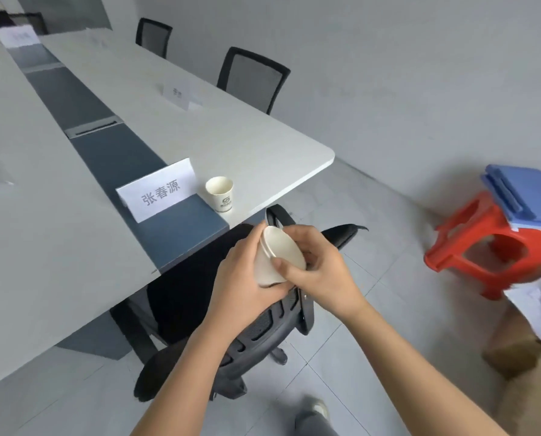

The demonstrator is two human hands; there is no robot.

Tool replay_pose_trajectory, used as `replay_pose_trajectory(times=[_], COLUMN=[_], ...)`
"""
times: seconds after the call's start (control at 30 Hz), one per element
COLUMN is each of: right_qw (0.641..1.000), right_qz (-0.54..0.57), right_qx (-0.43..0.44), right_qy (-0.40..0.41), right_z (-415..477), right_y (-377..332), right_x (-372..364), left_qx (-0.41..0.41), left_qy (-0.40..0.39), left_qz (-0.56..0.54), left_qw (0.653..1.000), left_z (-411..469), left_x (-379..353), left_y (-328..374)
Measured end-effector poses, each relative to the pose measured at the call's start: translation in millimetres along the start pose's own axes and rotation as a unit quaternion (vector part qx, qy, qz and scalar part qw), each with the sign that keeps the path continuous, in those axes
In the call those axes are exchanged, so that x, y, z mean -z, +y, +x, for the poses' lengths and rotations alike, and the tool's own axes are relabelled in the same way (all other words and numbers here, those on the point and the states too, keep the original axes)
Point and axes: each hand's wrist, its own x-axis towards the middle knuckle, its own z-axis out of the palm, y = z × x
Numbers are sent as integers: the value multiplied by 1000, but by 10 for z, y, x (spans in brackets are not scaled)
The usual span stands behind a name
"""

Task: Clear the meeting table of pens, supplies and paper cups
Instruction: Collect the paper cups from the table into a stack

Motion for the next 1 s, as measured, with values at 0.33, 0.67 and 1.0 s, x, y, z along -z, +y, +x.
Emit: replay_pose_trajectory(times=[0.33, 0.67, 1.0], right_qw=[981, 959, 957], right_qz=[-42, -75, -112], right_qx=[-64, -138, -137], right_qy=[180, 238, 232], right_z=[-123, -23, 1368], right_y=[596, 1282, 1703], right_x=[2023, 3383, 4135], left_qx=[-60, -72, -54], left_qy=[-125, -220, -198], left_qz=[-44, -40, -67], left_qw=[989, 972, 976], left_z=[729, 1343, 2809], left_x=[-1825, -3240, -3864], left_y=[1150, 1686, 1726])
